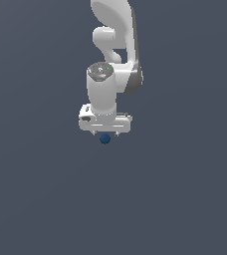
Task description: Pick up the object and move it to a goal position.
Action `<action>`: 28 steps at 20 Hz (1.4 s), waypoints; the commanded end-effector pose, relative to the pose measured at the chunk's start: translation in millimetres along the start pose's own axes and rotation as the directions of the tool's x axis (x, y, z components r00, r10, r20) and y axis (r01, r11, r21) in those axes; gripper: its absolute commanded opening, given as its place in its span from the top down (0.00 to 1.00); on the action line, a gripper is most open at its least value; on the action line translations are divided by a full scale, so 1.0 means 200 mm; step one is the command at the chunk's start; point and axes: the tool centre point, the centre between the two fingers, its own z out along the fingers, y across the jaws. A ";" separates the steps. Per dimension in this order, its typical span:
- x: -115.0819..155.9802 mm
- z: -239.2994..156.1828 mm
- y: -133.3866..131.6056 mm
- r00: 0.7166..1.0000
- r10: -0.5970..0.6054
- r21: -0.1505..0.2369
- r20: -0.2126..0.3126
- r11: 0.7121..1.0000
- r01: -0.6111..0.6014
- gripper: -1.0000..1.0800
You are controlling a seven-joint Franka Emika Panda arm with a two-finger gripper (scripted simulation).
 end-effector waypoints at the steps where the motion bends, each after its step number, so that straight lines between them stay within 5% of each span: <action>1: -0.05 0.07 0.02 1.000 -0.017 -0.001 0.001 1.000 0.017 0.04; 13: -0.25 0.32 0.07 0.997 -0.080 -0.005 0.004 0.997 0.080 0.04; 28: -0.27 0.47 0.08 0.996 -0.084 -0.005 0.004 0.996 0.084 0.04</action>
